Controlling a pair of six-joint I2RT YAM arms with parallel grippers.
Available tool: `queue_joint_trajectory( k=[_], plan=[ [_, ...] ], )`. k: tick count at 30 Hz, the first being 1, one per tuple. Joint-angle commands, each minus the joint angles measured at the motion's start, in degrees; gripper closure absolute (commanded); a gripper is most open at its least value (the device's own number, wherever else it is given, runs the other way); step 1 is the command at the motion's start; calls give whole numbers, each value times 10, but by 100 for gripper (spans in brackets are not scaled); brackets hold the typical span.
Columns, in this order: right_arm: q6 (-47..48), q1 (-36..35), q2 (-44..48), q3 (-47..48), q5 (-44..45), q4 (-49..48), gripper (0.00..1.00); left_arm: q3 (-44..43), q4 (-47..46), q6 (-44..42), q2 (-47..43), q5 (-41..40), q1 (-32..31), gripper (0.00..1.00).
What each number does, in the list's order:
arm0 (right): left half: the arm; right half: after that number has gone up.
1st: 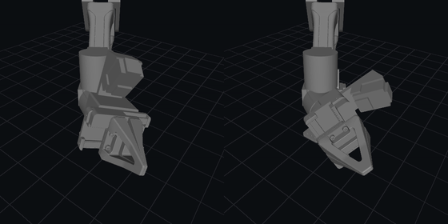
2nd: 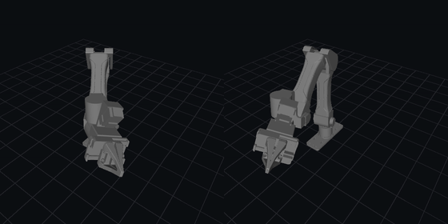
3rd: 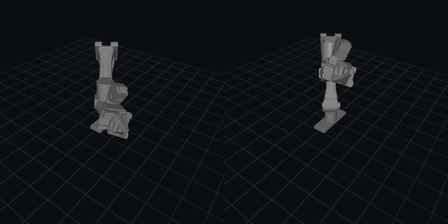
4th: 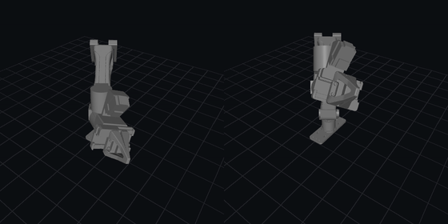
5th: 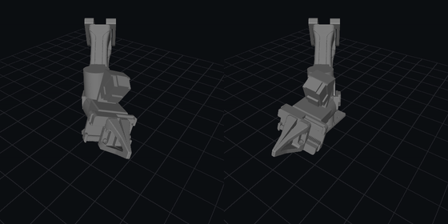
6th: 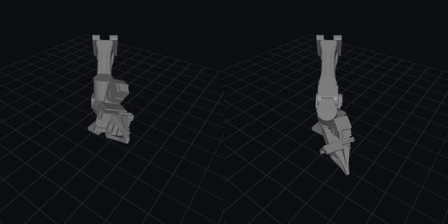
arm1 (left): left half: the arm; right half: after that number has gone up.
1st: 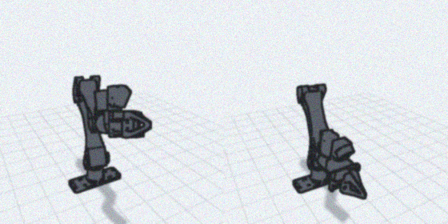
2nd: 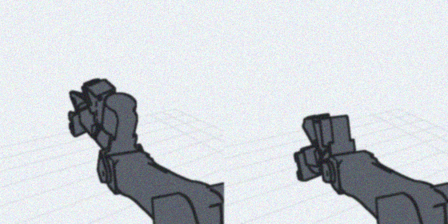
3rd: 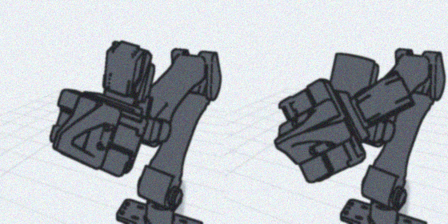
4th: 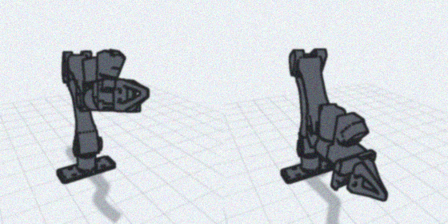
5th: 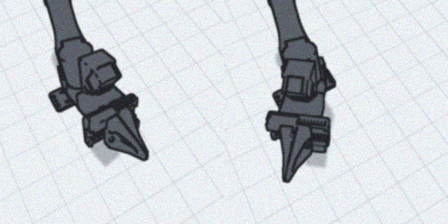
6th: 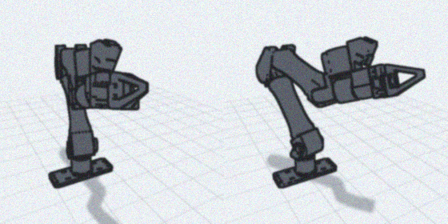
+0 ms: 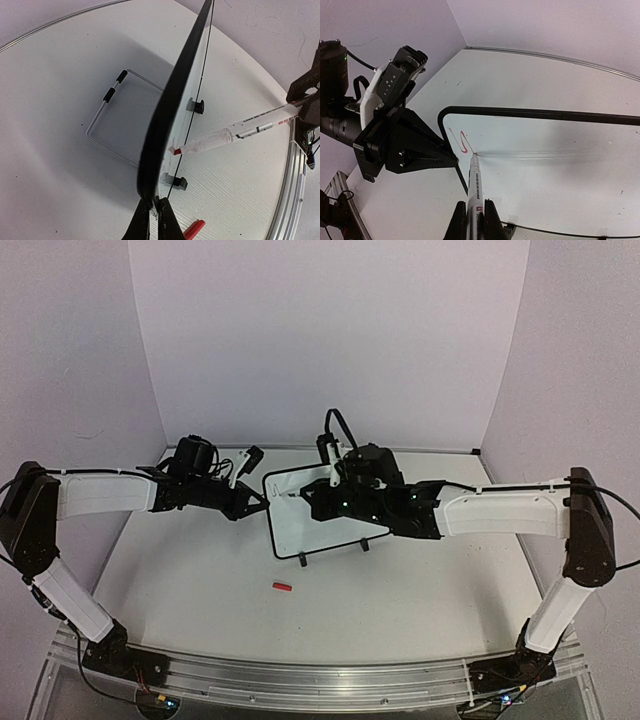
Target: Write a sentence on the whiteboard
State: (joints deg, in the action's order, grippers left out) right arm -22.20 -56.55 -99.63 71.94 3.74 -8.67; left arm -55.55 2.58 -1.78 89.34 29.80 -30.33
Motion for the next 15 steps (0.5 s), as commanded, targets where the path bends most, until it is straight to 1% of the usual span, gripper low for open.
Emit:
queue_joint_trajectory(
  k=[1,15],
  plan=[
    [1,1,23,5,28,-13,100,-18,20,-31,2,-29,-2,100],
    [25,1,40,21,50,-43,100,-20,21,-33,6,-29,-2,100]
  ],
)
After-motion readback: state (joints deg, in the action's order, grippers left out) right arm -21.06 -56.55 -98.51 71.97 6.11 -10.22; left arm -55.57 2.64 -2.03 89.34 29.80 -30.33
